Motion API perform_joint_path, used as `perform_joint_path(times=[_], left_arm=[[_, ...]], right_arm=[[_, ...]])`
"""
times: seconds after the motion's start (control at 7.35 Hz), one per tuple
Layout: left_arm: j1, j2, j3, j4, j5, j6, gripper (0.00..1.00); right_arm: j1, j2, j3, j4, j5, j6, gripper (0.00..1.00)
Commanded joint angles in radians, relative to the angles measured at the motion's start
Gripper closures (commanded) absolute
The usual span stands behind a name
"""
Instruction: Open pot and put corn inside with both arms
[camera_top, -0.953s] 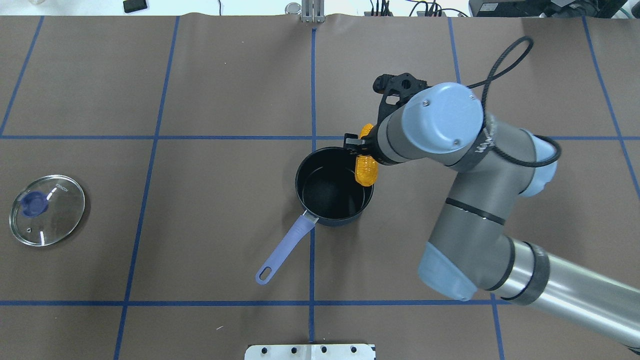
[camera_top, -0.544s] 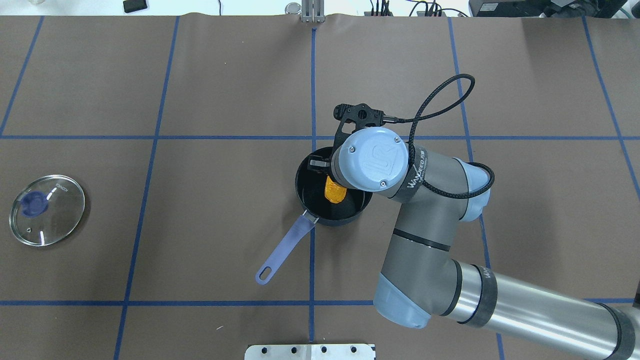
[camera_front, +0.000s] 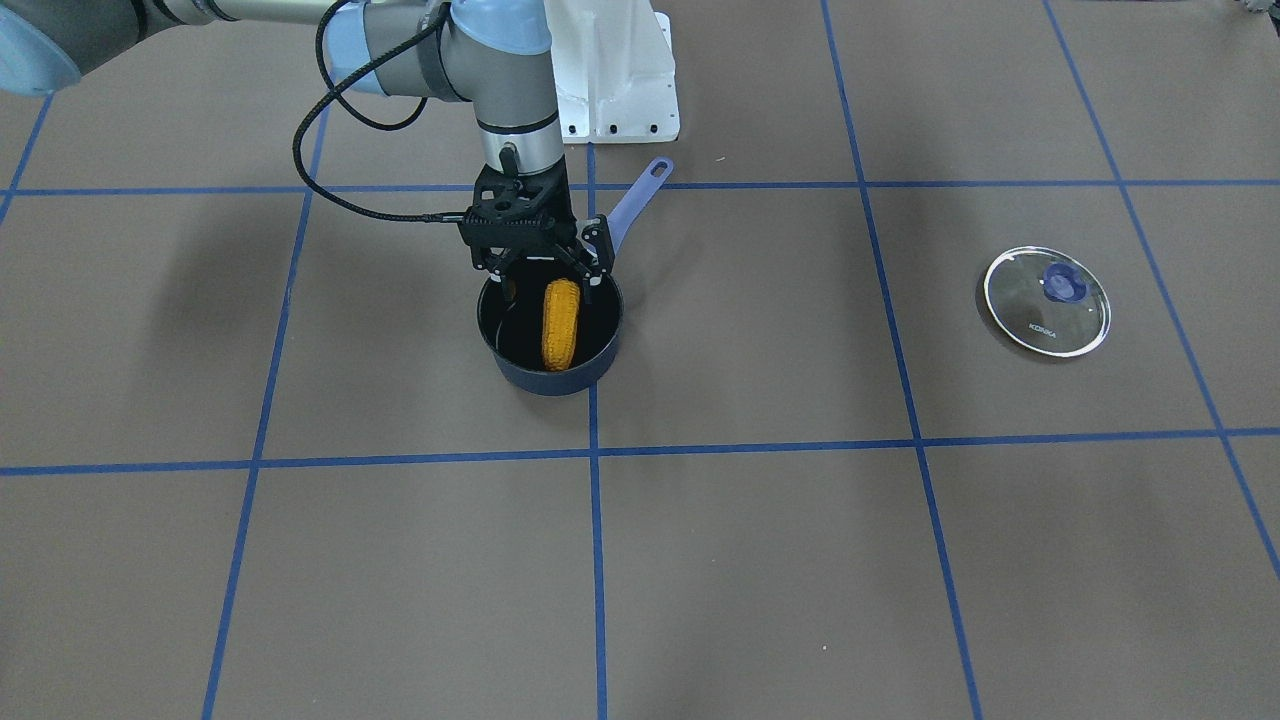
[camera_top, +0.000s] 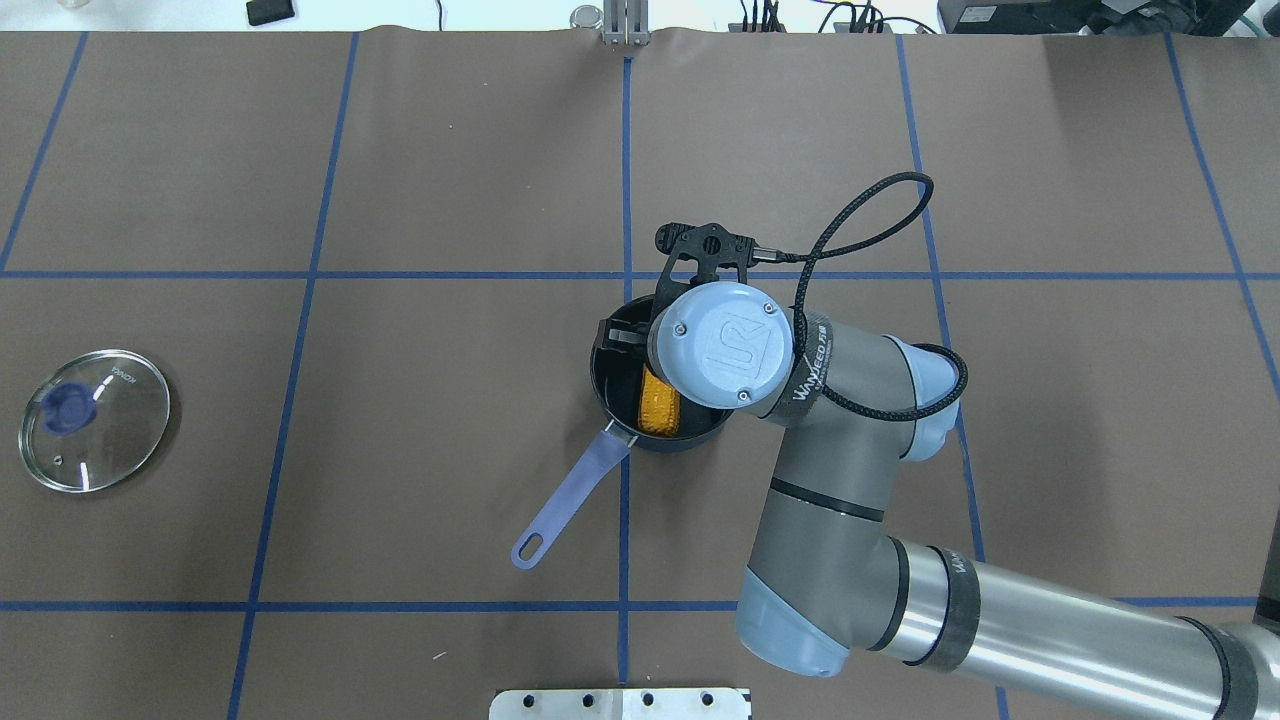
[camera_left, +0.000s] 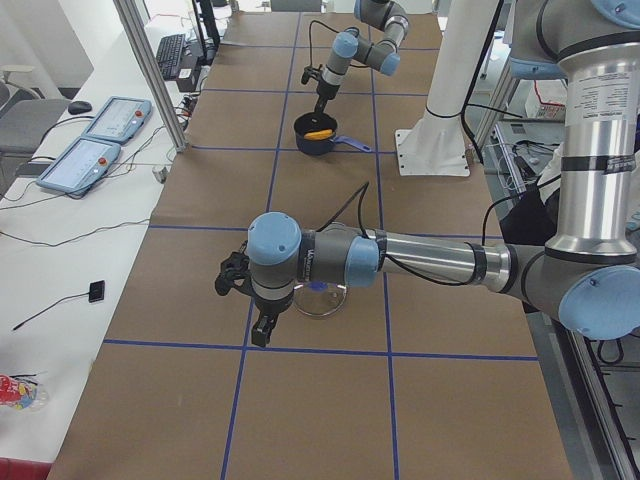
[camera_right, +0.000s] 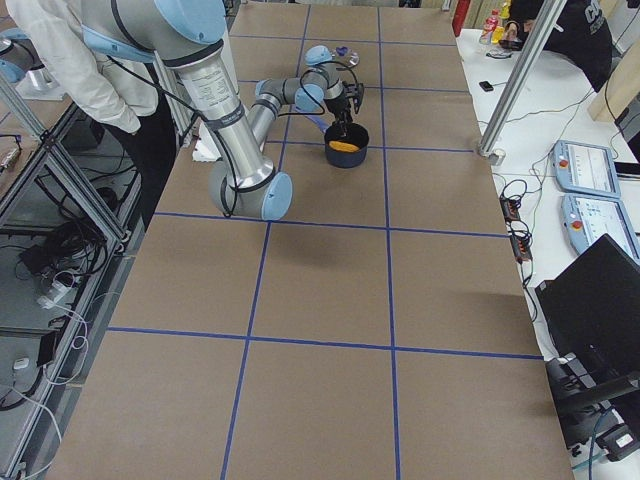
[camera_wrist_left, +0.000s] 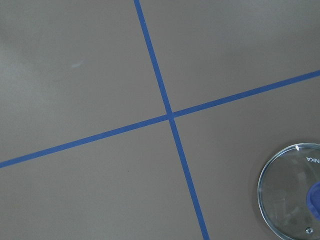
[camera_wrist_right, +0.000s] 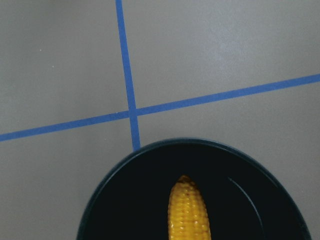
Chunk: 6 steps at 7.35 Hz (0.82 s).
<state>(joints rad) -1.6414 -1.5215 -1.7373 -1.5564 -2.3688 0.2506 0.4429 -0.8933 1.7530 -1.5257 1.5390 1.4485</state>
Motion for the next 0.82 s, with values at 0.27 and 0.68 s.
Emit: perform_joint_path(times=[0.27, 0.68], left_arm=[[-0.002, 0.020, 0.013, 0.111, -0.017, -0.048, 0.02], [0.000, 0.061, 0.012, 0.102, -0.026, -0.047, 0.02]], right_arm=[[0.259, -0.047, 0.002, -0.039, 0.270, -0.229, 0.00], [0.599, -0.186, -0.045, -0.050, 0.565, -0.827, 0.00]])
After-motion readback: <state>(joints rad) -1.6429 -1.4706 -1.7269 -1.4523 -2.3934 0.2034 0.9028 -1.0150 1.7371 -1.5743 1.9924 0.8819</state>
